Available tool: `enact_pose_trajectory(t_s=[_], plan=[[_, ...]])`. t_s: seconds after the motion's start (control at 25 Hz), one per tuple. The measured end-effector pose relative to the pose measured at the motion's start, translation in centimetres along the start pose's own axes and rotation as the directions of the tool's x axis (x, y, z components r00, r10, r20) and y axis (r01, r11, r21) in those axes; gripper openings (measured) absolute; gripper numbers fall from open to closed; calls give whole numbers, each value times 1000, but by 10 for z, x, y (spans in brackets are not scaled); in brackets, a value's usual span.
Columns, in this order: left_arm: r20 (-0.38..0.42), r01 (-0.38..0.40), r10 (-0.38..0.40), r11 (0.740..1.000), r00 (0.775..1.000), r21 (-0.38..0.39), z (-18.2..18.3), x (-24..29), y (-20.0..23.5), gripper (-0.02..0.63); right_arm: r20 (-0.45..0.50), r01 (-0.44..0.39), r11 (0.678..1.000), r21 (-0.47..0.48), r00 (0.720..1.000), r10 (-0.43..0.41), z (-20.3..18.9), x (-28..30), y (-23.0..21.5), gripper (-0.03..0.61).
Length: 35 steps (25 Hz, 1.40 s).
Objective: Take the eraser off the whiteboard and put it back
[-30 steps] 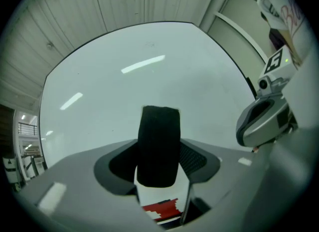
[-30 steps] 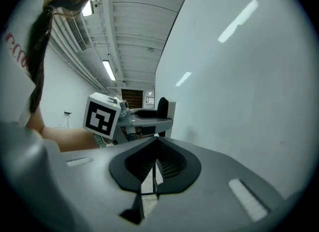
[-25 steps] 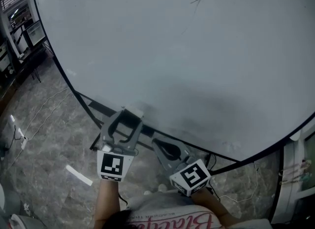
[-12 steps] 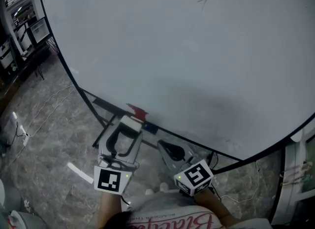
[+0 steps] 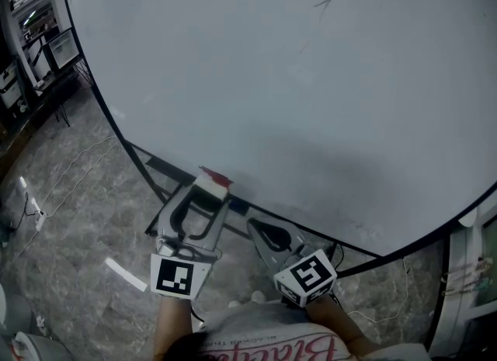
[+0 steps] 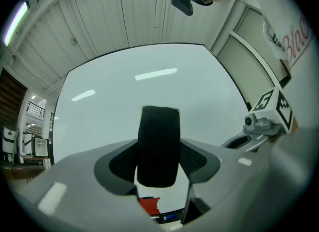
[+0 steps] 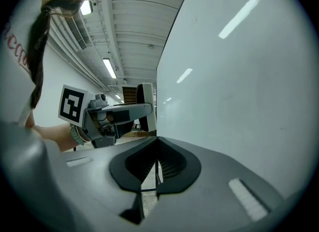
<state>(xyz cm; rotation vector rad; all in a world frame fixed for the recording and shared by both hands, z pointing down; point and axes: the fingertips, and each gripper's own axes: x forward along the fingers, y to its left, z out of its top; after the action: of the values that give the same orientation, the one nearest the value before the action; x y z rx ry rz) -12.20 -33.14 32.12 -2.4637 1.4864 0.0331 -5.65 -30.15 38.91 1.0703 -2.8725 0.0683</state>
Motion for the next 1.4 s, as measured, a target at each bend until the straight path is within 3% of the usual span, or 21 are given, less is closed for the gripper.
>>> enact_pose_trajectory(t_s=[0.48,0.84,1.12,1.4], plan=[[-33,60,-56,991,998,118,-1,71,20,238,33,5,1000,-26,999,-4,19,14,-20,2],[-106,55,-38,984,994,167,-2,120,39,239,56,21,997,-68,998,-17,34,32,-39,2],[-156,68,-37,978,987,197,-1,133,50,241,39,19,998,-55,999,-16,30,40,-45,2],[-126,46,-17,973,992,227,0,135,51,253,36,23,999,-48,999,-21,27,41,-44,2]])
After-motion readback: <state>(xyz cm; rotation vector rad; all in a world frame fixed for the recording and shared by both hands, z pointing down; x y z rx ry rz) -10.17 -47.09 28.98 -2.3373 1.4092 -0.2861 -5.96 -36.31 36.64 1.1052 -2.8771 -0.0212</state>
